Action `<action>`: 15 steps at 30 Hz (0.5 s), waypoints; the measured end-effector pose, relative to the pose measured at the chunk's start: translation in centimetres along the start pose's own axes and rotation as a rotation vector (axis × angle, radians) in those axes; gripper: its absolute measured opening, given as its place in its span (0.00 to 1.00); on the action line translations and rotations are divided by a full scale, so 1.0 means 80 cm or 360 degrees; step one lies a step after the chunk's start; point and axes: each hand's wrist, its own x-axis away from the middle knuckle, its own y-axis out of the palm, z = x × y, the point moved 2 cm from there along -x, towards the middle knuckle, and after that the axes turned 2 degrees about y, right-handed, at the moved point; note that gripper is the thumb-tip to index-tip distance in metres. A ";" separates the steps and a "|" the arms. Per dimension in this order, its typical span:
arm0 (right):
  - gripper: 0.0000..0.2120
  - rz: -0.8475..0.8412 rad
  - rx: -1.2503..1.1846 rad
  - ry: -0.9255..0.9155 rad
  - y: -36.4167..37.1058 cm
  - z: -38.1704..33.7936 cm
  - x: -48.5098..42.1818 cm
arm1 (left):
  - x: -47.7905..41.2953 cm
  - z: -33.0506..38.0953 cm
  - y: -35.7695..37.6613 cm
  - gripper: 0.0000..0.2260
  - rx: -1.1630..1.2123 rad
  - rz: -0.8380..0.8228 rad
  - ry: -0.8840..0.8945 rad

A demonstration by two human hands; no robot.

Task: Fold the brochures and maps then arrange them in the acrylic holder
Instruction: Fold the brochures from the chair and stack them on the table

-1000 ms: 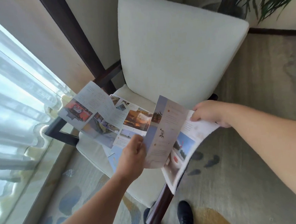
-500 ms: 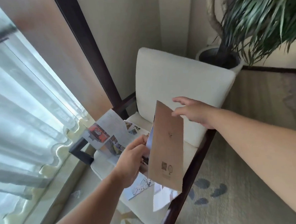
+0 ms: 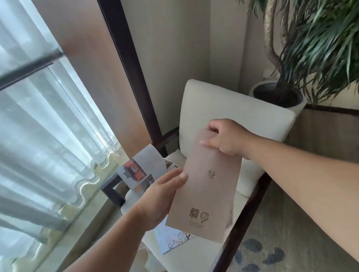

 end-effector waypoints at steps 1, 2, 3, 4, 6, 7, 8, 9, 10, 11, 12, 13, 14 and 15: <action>0.08 0.0033 0.0036 -0.0041 0.003 -0.007 0.001 | -0.001 0.003 0.000 0.10 -0.0074 0.0076 0.0013; 0.10 0.0111 0.0092 -0.0066 0.006 -0.012 0.001 | -0.002 0.006 -0.001 0.09 -0.0111 0.0178 0.0035; 0.16 0.0228 0.0182 -0.0069 0.007 -0.013 0.000 | -0.004 0.008 -0.002 0.09 -0.0089 0.0271 0.0066; 0.24 0.0348 0.0250 -0.0040 0.008 -0.012 0.002 | -0.006 0.009 -0.005 0.10 -0.0020 0.0339 0.0101; 0.42 0.0455 0.0085 0.0119 0.011 -0.003 0.007 | -0.007 0.013 -0.011 0.10 0.0149 0.0382 0.0158; 0.48 0.0385 -0.0151 0.0244 0.015 0.004 0.012 | -0.007 0.015 -0.014 0.10 0.0238 0.0375 0.0182; 0.52 0.0252 -0.0453 0.0371 0.023 0.011 0.017 | -0.008 0.016 -0.016 0.10 0.0331 0.0354 0.0206; 0.54 0.0083 -0.0771 0.0479 0.035 0.018 0.022 | -0.009 0.016 -0.016 0.10 0.0410 0.0326 0.0223; 0.51 -0.0114 -0.1064 0.0559 0.047 0.026 0.027 | -0.010 0.017 -0.016 0.10 0.0472 0.0302 0.0231; 0.45 -0.0299 -0.1293 0.0606 0.058 0.031 0.031 | -0.012 0.017 -0.015 0.10 0.0510 0.0298 0.0232; 0.36 -0.0419 -0.1458 0.0631 0.067 0.034 0.036 | -0.013 0.017 -0.014 0.10 0.0523 0.0310 0.0226; 0.29 -0.0466 -0.1581 0.0640 0.074 0.035 0.039 | -0.014 0.016 -0.013 0.09 0.0503 0.0342 0.0208; 0.23 -0.0458 -0.1665 0.0635 0.080 0.037 0.040 | -0.015 0.016 -0.013 0.09 0.0447 0.0394 0.0188; 0.19 -0.0413 -0.1718 0.0626 0.083 0.040 0.039 | -0.015 0.015 -0.014 0.09 0.0345 0.0470 0.0175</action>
